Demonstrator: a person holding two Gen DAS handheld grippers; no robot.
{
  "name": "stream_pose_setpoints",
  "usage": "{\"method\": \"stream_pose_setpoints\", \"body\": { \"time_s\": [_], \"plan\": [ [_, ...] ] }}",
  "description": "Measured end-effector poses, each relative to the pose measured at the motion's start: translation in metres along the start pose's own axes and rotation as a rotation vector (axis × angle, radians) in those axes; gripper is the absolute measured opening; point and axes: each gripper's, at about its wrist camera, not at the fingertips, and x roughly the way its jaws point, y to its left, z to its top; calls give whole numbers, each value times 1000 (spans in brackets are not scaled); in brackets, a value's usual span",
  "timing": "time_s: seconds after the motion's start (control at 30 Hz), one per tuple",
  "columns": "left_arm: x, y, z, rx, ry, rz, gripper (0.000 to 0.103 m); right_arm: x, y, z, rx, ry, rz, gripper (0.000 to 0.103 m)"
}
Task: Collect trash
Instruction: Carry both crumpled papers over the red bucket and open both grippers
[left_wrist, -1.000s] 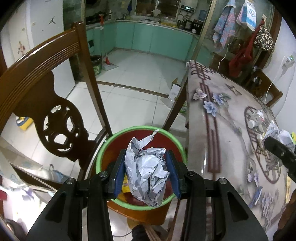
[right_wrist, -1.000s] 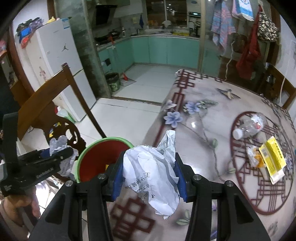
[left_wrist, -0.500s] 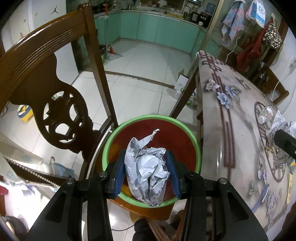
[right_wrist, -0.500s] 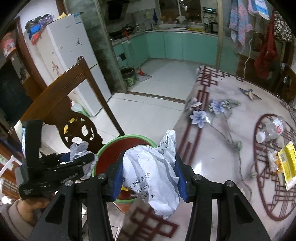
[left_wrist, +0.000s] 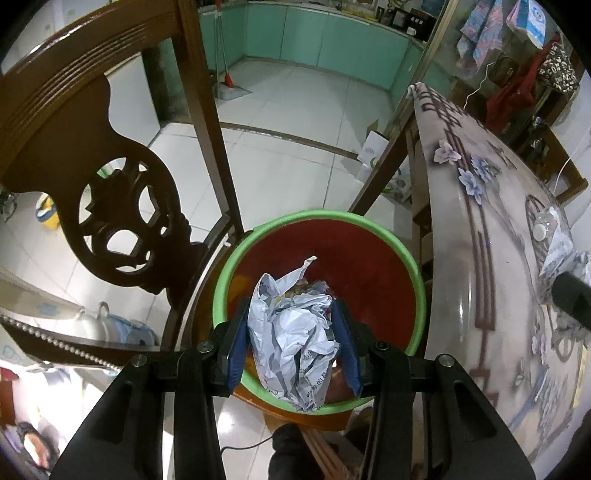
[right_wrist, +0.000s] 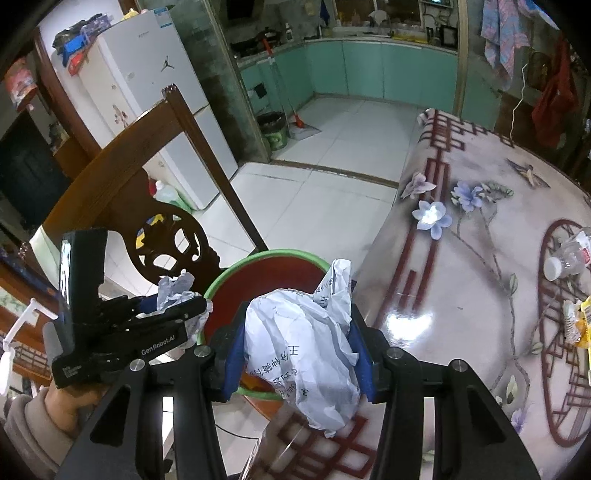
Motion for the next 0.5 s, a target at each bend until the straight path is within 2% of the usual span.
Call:
{"method": "stream_pose_setpoints", "body": {
  "time_s": [0.5],
  "plan": [
    [9,5,11,-8,4,4,42,24,10,5,-54,58,17,47]
  ]
}}
